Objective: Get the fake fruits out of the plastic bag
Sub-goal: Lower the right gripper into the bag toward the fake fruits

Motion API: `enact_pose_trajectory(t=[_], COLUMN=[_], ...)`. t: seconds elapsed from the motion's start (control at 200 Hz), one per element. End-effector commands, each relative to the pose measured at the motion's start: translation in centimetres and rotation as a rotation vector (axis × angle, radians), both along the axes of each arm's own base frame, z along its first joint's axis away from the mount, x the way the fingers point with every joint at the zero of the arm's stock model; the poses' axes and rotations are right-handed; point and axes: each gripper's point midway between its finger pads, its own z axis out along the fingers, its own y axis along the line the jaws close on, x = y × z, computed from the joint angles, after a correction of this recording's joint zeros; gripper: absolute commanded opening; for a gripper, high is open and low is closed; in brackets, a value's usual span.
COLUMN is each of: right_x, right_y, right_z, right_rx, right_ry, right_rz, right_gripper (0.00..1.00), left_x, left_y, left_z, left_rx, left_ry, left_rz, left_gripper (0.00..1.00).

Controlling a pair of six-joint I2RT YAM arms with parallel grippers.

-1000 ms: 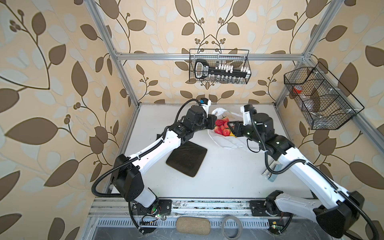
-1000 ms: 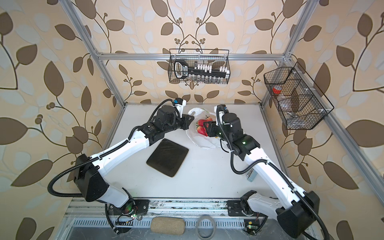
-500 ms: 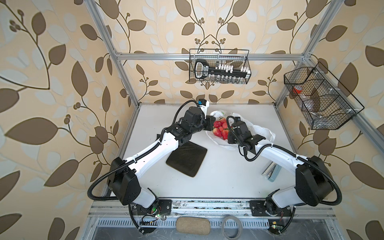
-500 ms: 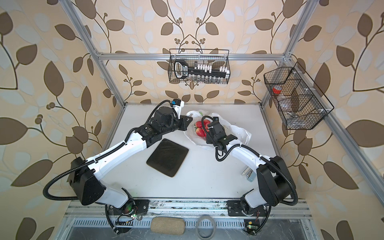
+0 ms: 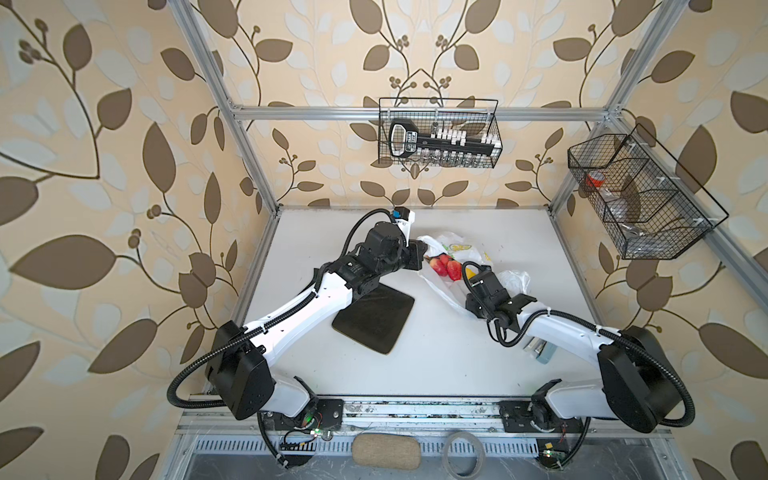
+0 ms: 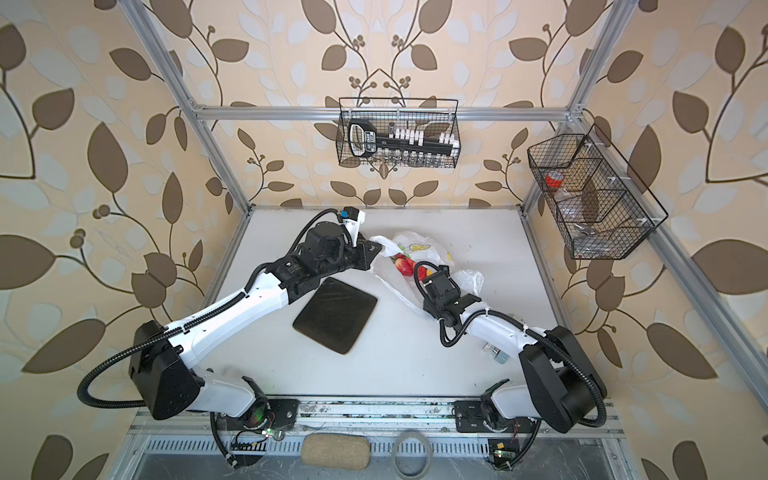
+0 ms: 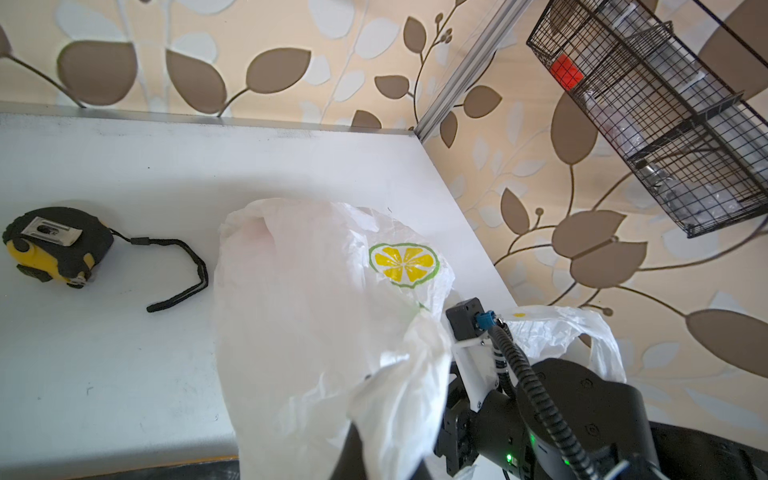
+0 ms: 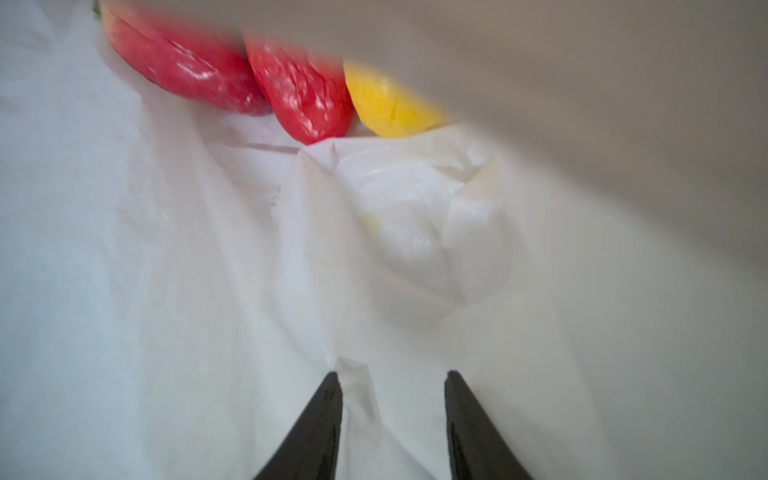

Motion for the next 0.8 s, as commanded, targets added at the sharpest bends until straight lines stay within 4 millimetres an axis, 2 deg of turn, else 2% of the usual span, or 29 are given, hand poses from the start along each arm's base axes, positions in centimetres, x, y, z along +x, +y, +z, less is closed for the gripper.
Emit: enact_pose_trajectory(t=[0.0, 0.15, 0.235, 0.44, 0.605, 0.795], right_x=[0.1, 3.1, 4.8, 8.9, 11.1, 13.6], right_y=[0.7, 2.2, 2.8, 5.1, 7.3, 8.5], right_z=[0.2, 4.8, 6.4, 6.4, 5.7, 5.3], right_rx=[0.039, 0.088, 0.087, 0.07, 0.098, 0.039], right_ry=[0.011, -0.105, -0.153, -0.171, -0.182, -0.244], right_rz=[-0.006, 0.002, 0.008, 0.061, 0.119, 0.205], right_gripper=[0.45, 0.47, 0.49, 0.5, 0.51, 0.53], left_x=[-1.0, -1.5, -1.7, -1.7, -1.6, -1.6], left_y=[0.1, -0.1, -0.2, -0.5, -0.6, -1.0], left_z=[0.7, -0.3, -0.4, -0.3, -0.1, 0.4], left_rx=[-0.008, 0.008, 0.012, 0.022, 0.025, 0.01], left_ry=[-0.014, 0.003, 0.002, -0.006, -0.005, 0.0], left_rz=[-0.007, -0.015, -0.016, -0.025, -0.025, -0.036], left_gripper=[0.0, 0.0, 0.0, 0.0, 0.0, 0.0])
